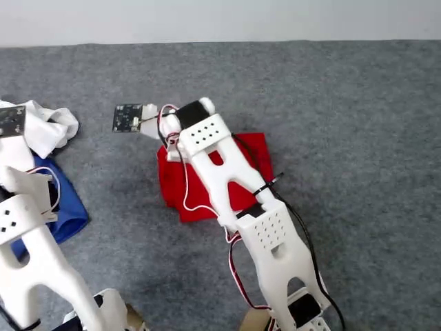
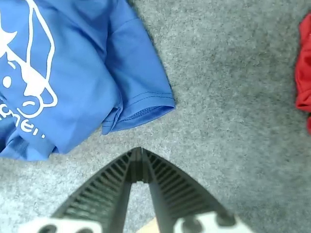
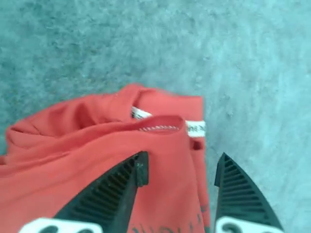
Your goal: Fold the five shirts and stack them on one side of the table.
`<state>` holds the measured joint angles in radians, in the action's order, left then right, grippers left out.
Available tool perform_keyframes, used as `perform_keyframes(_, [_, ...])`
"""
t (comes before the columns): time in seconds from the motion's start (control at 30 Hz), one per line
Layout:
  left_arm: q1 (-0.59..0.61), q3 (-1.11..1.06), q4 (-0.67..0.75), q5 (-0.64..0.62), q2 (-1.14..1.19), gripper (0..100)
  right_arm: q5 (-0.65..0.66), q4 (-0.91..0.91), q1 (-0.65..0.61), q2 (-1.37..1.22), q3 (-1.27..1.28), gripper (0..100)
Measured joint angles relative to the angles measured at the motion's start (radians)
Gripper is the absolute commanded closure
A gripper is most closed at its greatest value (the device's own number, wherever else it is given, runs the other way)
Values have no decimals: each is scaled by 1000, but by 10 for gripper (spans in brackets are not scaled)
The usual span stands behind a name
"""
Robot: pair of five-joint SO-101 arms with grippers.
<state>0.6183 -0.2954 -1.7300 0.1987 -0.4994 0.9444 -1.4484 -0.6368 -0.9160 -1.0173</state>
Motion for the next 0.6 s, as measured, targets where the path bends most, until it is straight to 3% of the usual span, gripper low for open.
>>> perform_keyframes(0.2, [2,-2,0,0,0,995,3,2,-5,-5,0,773])
perform_keyframes(0.4, [3,-2,0,0,0,995,3,2,-9,-49,0,916])
perform_keyframes(0.6, [3,-2,0,0,0,995,3,57,-8,-77,0,916])
